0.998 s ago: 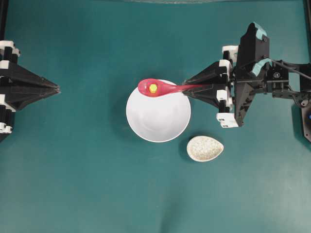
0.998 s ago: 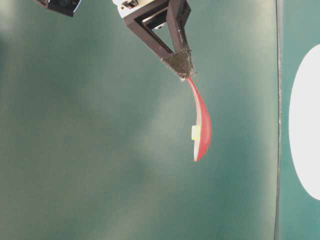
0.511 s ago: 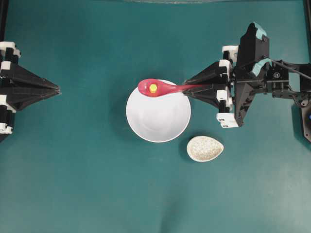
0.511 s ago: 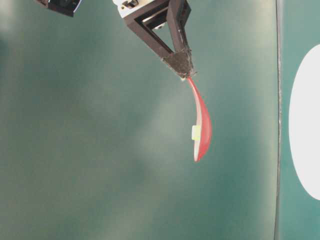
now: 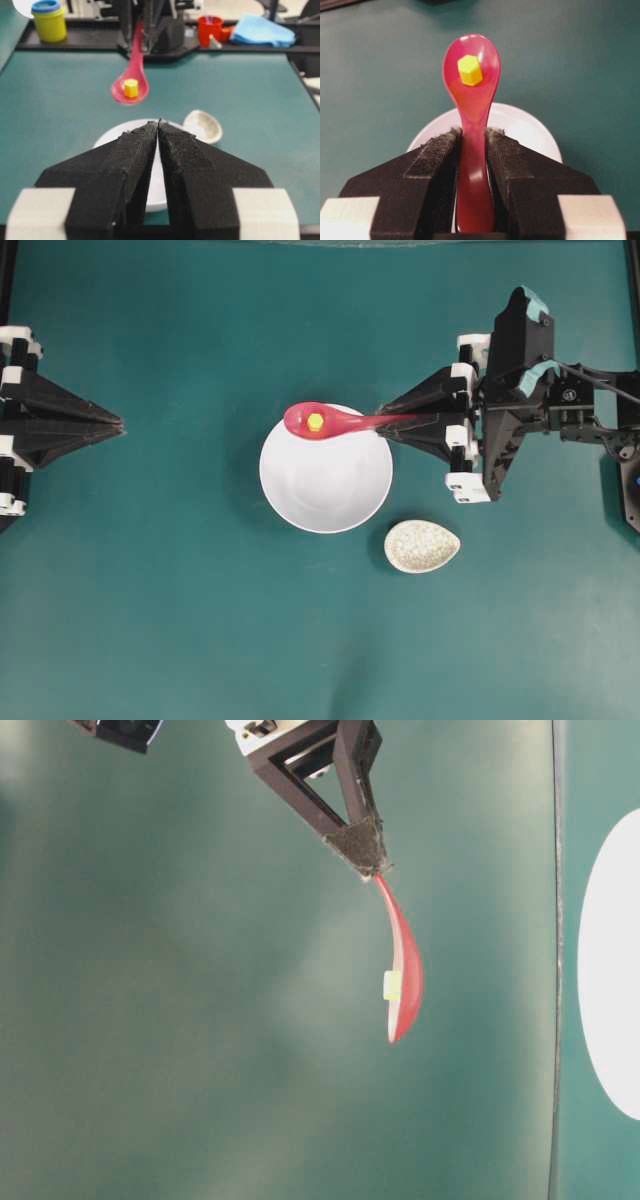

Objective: Scoop the yellow hexagonal prism block from the bowl with a spoon using the right arm.

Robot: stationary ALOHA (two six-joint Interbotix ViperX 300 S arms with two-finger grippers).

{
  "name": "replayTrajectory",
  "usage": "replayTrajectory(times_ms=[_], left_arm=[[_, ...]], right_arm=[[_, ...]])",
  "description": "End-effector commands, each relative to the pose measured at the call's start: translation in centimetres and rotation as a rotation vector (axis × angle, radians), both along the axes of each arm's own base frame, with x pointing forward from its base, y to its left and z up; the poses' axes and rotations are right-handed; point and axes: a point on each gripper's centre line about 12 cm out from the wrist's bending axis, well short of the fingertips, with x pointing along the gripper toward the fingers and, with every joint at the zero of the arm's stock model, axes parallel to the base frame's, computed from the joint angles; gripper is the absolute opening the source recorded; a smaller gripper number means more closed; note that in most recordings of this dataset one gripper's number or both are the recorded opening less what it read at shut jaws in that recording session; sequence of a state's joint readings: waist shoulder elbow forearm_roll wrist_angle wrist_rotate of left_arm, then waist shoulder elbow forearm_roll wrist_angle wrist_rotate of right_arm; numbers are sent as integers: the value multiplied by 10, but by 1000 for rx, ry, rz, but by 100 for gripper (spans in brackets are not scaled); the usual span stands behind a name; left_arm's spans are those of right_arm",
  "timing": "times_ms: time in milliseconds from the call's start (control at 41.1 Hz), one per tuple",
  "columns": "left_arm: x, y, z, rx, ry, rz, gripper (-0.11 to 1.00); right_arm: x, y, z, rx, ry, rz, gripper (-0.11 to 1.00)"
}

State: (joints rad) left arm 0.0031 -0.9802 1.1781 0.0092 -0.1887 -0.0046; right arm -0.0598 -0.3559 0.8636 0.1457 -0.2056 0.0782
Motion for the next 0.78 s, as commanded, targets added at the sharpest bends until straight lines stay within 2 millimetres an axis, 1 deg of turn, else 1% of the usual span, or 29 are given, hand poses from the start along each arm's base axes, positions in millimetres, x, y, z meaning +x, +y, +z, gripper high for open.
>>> replayTrajectory(times_ms=[0,754], left_arm=[[3,0,8,0,-12,0,11],[3,0,7,2,0,0,11]], right_arm=[[1,0,15,-7,-44,3,24],[0,0,13,-7,-41,3,24]])
